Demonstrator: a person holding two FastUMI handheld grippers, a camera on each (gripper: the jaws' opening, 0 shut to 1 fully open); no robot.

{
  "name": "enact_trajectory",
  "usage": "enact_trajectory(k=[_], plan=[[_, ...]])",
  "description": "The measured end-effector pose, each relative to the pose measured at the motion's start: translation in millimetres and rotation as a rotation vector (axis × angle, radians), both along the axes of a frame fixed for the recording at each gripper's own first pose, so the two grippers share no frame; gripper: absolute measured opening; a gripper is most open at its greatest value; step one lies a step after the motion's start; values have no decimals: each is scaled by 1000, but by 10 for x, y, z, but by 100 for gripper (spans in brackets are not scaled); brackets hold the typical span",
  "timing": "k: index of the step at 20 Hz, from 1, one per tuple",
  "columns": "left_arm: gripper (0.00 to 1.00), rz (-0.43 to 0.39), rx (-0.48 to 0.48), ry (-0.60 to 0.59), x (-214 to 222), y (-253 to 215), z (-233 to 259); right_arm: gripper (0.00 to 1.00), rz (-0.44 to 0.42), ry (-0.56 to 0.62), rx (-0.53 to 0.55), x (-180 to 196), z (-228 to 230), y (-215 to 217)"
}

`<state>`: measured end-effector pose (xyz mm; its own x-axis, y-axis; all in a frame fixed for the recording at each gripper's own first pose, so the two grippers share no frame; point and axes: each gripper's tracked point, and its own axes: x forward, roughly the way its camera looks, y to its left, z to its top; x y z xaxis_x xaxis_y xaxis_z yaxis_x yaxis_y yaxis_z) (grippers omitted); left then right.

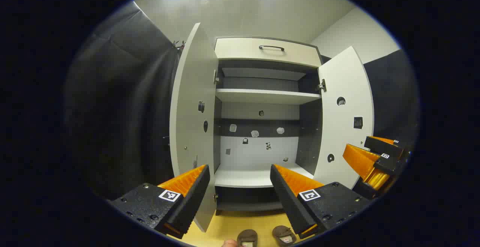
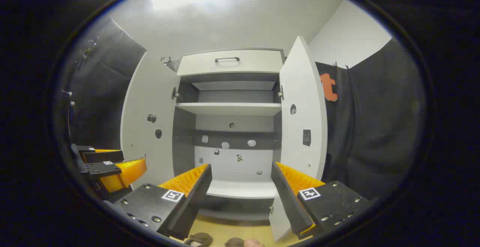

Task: Grab one shoe with the right hand and put it into the shoe cabinet, grab the other shoe with the left hand and put it into the shoe cabinet; then close the right door with the right hand and the left door with the left hand.

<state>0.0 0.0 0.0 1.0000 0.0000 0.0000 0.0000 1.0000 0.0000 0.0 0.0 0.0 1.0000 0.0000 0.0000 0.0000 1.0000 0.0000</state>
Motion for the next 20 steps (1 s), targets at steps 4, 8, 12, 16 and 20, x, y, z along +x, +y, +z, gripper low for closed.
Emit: enact_trajectory(k=[4, 8, 12, 16, 20], plan=[[99, 7, 12, -19, 2, -3, 74, 96, -5, 1, 1, 14, -11, -14], [99, 7, 6, -33, -9, -27, 124, 94, -1, 4, -2, 30, -19, -25], [98, 12, 11, -42, -39, -29, 147, 94, -2, -2, -2, 40, -12, -33], [99, 29, 19, -38, -64, 15, 140, 96, 2, 11, -4, 44, -50, -29], [98, 62, 25, -46, -77, 142, 174, 96, 20, 96, -24, 122, -452, 13]])
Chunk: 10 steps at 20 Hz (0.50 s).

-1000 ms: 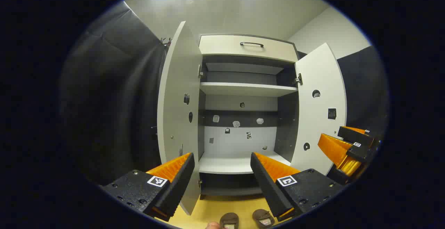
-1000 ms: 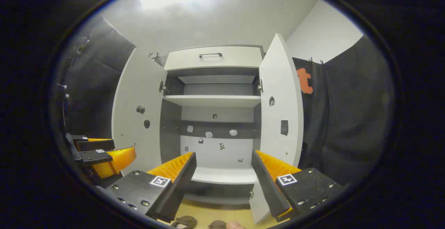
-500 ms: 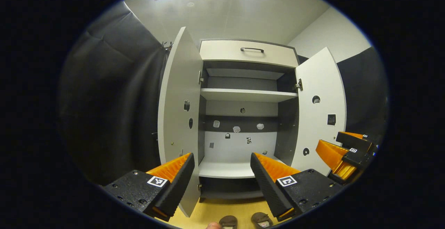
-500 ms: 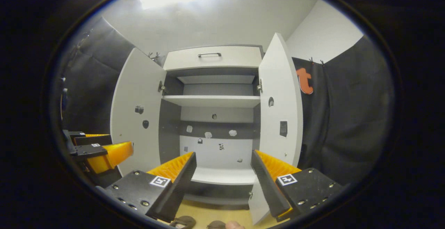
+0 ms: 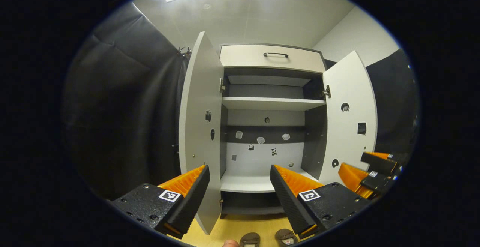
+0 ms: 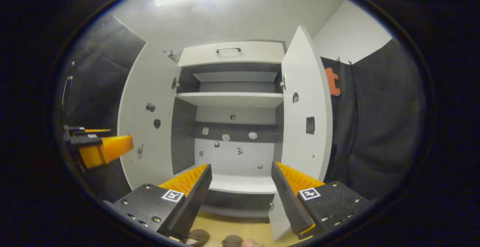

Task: Grab one shoe with the right hand and put it into the shoe cabinet, grab the other shoe with the left hand and put it into the shoe cabinet; then close the right door with the right hand and the left door with the left hand.

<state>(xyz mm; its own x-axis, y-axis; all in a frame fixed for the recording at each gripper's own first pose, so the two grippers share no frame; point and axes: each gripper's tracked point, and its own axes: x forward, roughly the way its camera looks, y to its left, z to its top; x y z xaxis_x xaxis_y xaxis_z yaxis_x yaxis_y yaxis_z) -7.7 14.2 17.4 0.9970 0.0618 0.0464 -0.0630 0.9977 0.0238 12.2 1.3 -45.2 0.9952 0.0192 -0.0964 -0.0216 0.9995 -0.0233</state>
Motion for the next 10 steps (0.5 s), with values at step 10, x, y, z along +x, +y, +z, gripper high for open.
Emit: enact_trajectory(k=[10], plan=[[97, 109, 11, -5, -150, 369, 37, 96, 142, 513, -12, -631, -2655, 408]])
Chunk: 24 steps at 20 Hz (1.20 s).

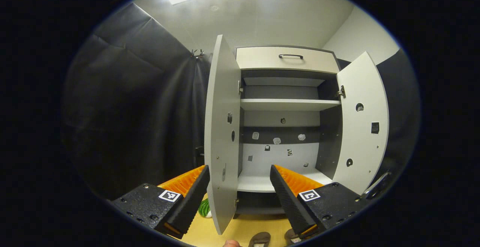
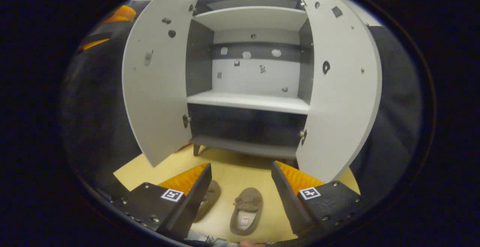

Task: Grab one shoe with the right hand and put it into the shoe cabinet, grab the other shoe with the left hand and put it into the shoe cabinet; then close the right door with the right hand and the left door with the left hand.

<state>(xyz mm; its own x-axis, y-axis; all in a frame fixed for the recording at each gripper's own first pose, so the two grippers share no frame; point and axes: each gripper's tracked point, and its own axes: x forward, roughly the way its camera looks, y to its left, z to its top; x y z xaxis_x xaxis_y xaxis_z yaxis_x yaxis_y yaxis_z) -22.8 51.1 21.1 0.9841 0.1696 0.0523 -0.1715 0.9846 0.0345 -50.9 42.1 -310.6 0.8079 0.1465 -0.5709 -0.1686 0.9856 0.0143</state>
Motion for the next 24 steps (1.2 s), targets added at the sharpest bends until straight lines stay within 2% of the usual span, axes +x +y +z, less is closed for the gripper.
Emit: enact_trajectory(k=[4, 7, 9, 17, 19, 21, 22, 23, 24], plan=[[97, 43, 18, -1, -66, 139, 31, 97, 54, 198, 23, -299, -848, 143], [98, 75, 30, 3, -131, 245, 40, 94, 66, 335, 34, -539, -1401, 205], [97, 99, 34, 1, -187, 320, 58, 97, 72, 407, 28, -635, -1714, 212], [97, 237, 79, 24, -415, 694, 78, 98, 46, 485, -78, -394, -2419, 135], [97, 266, 80, 31, -431, 768, 63, 81, 23, 478, -134, -320, -2488, 15], [97, 288, 81, 36, -443, 819, 51, 58, 12, 461, -174, -298, -2497, -82], [98, 294, 77, 36, -444, 832, 50, 24, 18, 464, -179, -299, -2502, -74], [98, 297, 71, 36, -434, 839, 36, 22, 34, 469, -188, -295, -2486, -71], [98, 295, 66, 38, -424, 834, 23, 12, 20, 467, -194, -303, -2426, -68]])
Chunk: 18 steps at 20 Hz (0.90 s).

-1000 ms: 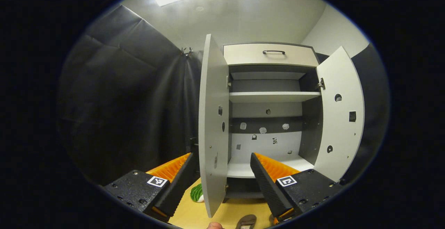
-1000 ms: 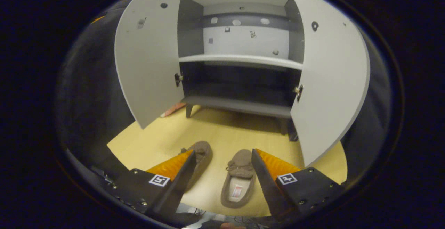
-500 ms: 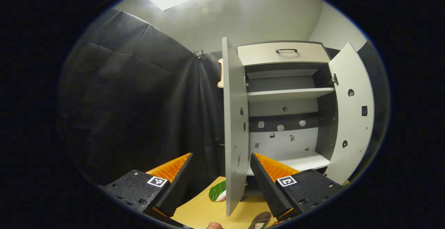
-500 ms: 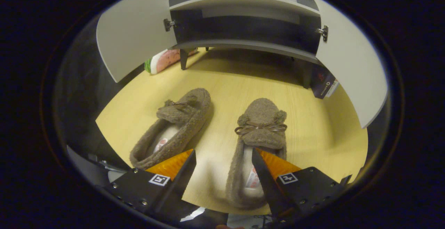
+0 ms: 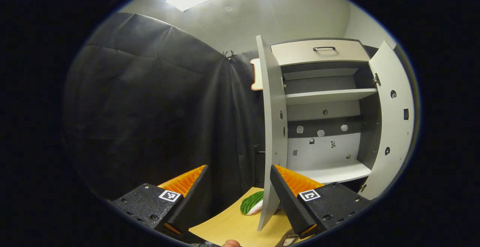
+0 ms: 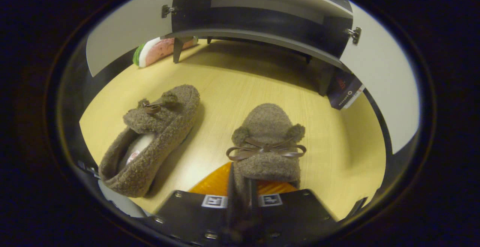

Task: Grab one shoe with the right hand and put it into the shoe cabinet, grab the other shoe with the left hand and put it into the shoe cabinet; then close the right door with the right hand and the left door with the left hand.

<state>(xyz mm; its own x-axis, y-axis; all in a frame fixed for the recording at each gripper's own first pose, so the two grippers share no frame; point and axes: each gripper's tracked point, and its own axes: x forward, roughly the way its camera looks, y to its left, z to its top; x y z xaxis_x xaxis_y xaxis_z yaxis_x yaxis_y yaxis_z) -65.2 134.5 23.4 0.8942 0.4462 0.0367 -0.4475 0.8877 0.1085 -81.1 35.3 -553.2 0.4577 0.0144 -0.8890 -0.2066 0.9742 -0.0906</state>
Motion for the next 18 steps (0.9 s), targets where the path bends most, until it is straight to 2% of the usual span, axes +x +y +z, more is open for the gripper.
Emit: enact_trajectory(k=[1, 4, 9, 13, 15, 18], plan=[[99, -1, -3, 1, 7, -1, -21, 2, 3, -6, -2, 11, -19, 10], [99, -12, -3, 1, 34, -19, -29, 3, -19, -58, -9, 101, 133, -53], [99, -46, -14, -3, 89, -70, -51, 2, -61, -179, 91, 395, 741, 7], [99, -63, -13, 2, 112, -89, -89, 2, -71, -371, 137, 896, 1599, -5], [99, -63, -16, 3, 112, -73, -112, 0, -75, -477, 166, 1253, 2106, -11], [99, -45, -29, 0, 92, -7, -145, 2, -68, -618, 190, 1857, 2827, -35]])
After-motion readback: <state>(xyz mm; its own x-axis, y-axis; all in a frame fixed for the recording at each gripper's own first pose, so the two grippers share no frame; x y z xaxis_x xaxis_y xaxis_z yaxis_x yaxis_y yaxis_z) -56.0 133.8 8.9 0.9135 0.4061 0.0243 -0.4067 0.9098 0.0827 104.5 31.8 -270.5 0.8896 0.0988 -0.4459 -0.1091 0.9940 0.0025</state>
